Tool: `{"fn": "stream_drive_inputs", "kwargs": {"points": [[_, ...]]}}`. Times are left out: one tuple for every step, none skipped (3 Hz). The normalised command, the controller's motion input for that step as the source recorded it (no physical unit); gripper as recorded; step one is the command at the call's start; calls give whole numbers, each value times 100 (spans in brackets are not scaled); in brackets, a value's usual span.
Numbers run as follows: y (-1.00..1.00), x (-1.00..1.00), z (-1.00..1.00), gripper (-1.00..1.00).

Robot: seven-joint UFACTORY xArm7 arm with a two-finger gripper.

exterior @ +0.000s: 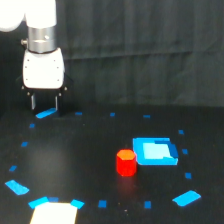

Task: Pick up the red object from the table

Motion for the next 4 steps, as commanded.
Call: {"fn": "stream_drive_inputs", "kwargs": {"points": [[-54, -41, -68, 89], [-100, -76, -28, 100], [-90, -100, 17, 84], [-97, 100, -16, 92]]}}
